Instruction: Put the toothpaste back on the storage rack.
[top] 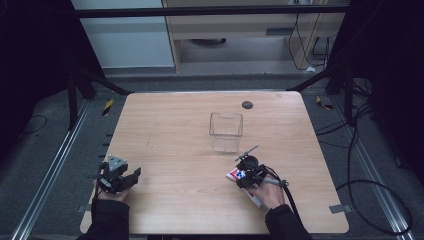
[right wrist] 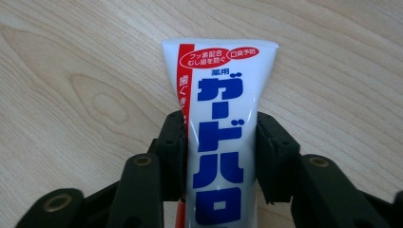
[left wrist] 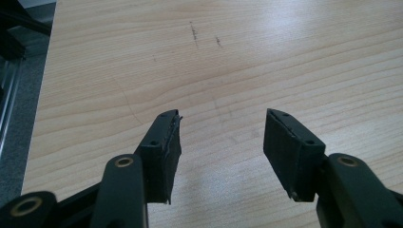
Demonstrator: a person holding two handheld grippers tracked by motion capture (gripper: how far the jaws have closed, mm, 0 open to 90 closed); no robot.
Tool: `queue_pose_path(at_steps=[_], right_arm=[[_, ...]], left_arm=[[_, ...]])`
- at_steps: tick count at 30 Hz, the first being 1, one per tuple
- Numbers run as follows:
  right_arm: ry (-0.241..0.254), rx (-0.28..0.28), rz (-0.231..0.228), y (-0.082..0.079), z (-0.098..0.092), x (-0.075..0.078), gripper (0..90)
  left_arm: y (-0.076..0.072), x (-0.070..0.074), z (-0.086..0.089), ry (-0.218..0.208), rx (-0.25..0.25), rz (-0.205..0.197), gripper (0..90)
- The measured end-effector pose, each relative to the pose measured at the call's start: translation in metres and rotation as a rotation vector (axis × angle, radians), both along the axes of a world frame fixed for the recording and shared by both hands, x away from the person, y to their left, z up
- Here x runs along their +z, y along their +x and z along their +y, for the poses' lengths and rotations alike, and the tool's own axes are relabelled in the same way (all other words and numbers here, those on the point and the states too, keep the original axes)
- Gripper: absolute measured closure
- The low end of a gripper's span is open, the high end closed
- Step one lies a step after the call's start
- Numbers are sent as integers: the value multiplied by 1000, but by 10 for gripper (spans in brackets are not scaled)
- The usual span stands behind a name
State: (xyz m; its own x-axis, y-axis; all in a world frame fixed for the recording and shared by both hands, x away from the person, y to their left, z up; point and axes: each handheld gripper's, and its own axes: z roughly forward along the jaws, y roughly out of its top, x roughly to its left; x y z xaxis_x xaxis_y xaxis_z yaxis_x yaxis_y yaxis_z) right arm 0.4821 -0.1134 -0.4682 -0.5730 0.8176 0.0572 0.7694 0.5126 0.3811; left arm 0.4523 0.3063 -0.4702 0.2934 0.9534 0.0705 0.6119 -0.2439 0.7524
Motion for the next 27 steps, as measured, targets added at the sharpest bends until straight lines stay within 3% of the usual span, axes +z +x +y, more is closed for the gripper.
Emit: queue_pose_path(at_steps=[4,10,14,16,21,27], right_arm=[[7,20,-17,-3,-1,5,695],[52,47,4,-7,-4,9,725],[67,49,-14,-9,-5,15,728],[87,50,-36,-11,-7,22,730],[191,26,-88,-13,-17,40,730],[282,-11,-200,-13,-29,53,730]], left_arm=[[0,0,0,-1,2,1,461],[0,0,0,0,1,1,461],[0,0,0,-1,2,0,461],[0,0,0,0,0,-1,461],[0,0,-1,1,2,1,461],[0,0,-1,2,3,0,461]])
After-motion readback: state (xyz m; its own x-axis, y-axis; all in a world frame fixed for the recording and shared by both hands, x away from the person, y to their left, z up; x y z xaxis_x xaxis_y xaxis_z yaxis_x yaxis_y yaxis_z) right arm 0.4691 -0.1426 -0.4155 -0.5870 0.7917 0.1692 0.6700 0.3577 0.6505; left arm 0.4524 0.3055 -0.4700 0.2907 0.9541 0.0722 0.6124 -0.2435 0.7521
